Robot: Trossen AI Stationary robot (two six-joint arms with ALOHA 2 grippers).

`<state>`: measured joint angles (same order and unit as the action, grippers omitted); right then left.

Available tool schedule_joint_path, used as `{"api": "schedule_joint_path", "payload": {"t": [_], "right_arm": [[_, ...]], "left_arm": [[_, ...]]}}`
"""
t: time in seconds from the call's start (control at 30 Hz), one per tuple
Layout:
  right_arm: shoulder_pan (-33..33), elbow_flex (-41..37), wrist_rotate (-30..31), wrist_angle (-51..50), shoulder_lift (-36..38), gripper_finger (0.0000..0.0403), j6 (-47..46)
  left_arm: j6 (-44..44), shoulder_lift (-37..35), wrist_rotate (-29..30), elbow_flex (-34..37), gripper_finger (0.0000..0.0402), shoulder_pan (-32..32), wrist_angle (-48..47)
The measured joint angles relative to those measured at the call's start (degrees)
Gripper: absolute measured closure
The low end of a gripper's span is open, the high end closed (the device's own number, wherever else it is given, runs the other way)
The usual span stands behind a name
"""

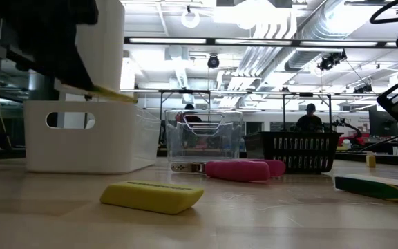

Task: Pick & Place School Supplies
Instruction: Put the left box of crayon into the white bin, then put the right box of crayon into the white bin

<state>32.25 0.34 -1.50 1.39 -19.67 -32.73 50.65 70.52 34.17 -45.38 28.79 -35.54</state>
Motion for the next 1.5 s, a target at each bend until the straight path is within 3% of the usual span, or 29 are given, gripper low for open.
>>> {"api": "schedule_joint_path", "payload": {"t": [0.53,0.87,1.13,1.5], "right_arm": [[0.02,0.0,0.0,0.07,0.01,0.0329,0.0],[0.01,-0.01,0.0,0.07,0.01,0.0329,0.0],[0.02,0.0,0.02,0.09,0.01,0.0329,0.0],[0.01,0.0,0.02,0.09,0.0,0.0329,0.0]], "left_arm": [[-4.09,0.02,-8.38,14.03,0.0252,-6.62,21.68],[-8.65,0.04,-12.98,14.22,0.0235,-10.38,22.53],[-8.81,0.04,-13.49,14.22,0.0202,-10.66,22.79],[-11.1,0.07,-14.14,14.18,0.0199,-10.64,26.25]]}}
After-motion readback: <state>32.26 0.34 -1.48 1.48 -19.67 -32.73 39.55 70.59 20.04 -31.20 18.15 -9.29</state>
